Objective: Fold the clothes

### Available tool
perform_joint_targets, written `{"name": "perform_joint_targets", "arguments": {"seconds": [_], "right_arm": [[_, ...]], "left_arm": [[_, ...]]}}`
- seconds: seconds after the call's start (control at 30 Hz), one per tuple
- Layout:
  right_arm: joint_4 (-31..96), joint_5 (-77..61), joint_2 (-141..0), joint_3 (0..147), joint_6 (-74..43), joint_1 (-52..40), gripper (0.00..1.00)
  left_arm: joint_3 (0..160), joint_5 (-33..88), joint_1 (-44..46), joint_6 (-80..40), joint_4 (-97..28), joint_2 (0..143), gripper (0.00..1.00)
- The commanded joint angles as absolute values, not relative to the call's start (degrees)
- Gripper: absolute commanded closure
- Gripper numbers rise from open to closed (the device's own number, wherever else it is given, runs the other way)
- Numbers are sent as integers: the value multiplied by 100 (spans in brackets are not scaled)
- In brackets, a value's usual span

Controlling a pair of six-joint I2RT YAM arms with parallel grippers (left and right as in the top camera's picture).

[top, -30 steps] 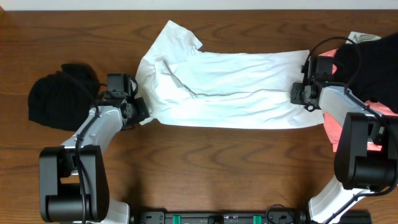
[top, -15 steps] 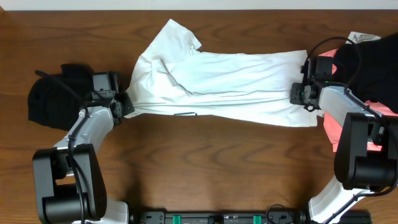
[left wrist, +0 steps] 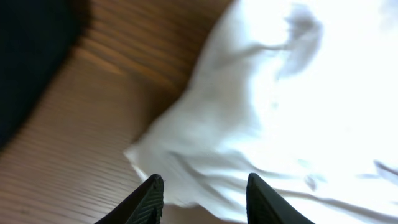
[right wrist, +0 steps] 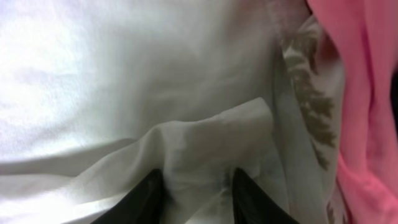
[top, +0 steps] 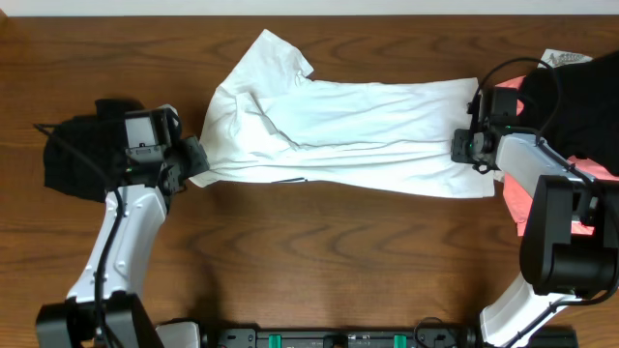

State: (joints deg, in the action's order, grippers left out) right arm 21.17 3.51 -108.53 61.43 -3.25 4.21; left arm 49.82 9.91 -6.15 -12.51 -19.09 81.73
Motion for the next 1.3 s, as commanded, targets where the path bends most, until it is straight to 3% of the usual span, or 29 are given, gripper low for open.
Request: {"name": "perform_joint_targets", "arguments": {"seconds": [0.0, 0.37, 1.13, 1.27], "right_arm": [[2477, 403, -10871, 5909, -141, 419, 62], [3830, 342, -9351, 5951, -320, 405, 62], [3404, 128, -10857, 5719, -316, 412, 61], [3400, 150, -10934, 5719, -314, 410, 61]], "left_arm": [[4950, 1647, -642, -1420, -2112, 8156, 56], [4923, 1643, -642, -1417, -2794, 8200, 56], [4473, 1647, -642, -1417, -2049, 8694, 55], [4473, 1649, -642, -1420, -1732, 8829, 50]]}}
